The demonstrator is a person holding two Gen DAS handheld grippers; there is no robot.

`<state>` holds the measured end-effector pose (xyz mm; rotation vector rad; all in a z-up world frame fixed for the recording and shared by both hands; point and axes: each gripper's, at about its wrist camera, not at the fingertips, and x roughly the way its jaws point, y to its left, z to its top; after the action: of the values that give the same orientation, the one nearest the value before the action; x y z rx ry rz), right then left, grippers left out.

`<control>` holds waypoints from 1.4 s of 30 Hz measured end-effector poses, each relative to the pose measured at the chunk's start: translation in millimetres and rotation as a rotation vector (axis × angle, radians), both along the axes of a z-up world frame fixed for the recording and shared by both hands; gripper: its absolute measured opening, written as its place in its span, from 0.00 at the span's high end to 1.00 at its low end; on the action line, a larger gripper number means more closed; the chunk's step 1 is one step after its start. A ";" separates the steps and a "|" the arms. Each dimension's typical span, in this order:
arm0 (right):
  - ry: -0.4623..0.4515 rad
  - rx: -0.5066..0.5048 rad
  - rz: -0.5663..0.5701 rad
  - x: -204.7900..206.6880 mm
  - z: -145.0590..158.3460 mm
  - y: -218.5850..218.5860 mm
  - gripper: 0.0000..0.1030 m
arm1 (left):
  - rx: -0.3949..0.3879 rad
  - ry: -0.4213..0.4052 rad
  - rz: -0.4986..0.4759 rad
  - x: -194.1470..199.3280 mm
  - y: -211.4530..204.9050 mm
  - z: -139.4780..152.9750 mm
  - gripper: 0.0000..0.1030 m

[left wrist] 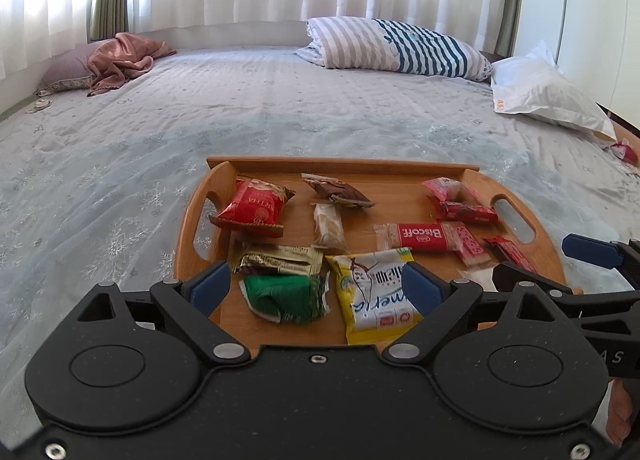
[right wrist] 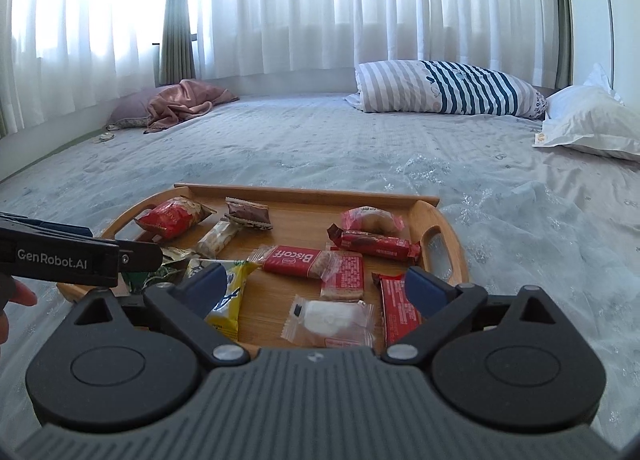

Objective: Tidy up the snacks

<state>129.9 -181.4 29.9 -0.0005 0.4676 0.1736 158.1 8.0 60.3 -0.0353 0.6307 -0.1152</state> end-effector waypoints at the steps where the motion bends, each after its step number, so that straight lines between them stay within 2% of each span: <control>1: 0.000 0.001 0.001 -1.6 0.4 -0.4 0.01 | -0.002 0.002 0.001 -2.3 0.3 0.5 0.10; 10: -0.009 0.009 0.008 -16.5 7.6 -0.8 0.01 | 0.006 -0.018 -0.007 -27.8 -2.3 8.9 0.09; 16: -0.021 0.004 0.004 -27.6 14.5 -2.2 0.00 | -0.017 -0.025 -0.010 -44.5 0.0 18.5 0.08; 23: -0.032 -0.005 0.006 -42.9 19.8 -2.7 0.00 | 0.026 -0.062 0.002 -65.2 -1.8 25.9 0.08; 27: -0.035 0.000 0.010 -51.9 21.4 -3.2 0.00 | 0.016 -0.059 -0.001 -77.2 -2.9 27.5 0.08; 33: -0.054 -0.021 -0.007 -64.6 16.5 -0.8 0.00 | 0.041 -0.077 0.002 -94.3 -8.1 21.5 0.07; 42: -0.019 -0.035 -0.024 -72.9 -5.7 1.5 0.00 | 0.052 -0.060 0.025 -109.1 -9.5 -2.3 0.07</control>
<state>57.0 -179.9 24.1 -0.0309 0.4518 0.1415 49.0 -1.5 58.0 0.0108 0.5730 -0.0757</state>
